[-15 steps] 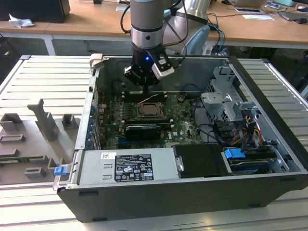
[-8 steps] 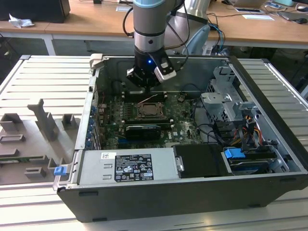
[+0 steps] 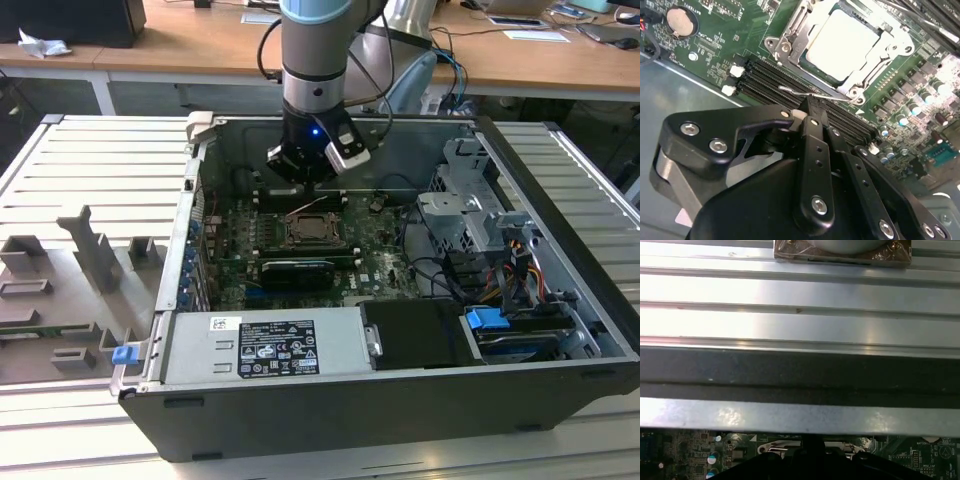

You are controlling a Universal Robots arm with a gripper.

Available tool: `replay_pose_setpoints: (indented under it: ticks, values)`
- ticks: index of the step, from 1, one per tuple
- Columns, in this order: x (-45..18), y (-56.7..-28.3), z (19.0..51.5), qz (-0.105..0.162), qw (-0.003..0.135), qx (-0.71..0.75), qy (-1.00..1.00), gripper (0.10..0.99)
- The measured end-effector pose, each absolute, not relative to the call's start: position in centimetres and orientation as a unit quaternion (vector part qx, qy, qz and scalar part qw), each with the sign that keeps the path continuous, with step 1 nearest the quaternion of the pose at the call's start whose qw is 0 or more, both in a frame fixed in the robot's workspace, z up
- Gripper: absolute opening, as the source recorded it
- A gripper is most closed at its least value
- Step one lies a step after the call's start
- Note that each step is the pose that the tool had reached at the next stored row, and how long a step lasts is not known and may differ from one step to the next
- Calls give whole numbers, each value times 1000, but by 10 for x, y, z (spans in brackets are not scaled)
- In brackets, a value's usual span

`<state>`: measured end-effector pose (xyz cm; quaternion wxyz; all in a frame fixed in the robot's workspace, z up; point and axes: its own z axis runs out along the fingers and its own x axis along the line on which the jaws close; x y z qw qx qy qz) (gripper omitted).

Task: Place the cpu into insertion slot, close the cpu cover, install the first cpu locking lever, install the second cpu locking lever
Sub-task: 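Install the first cpu locking lever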

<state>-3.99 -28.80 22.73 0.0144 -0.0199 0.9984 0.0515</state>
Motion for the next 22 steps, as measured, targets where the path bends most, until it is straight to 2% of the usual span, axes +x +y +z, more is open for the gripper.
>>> replay_pose_setpoints:
  ticks: [22]
  values:
    - [-20,-286,212,51,14,-20,998,106]
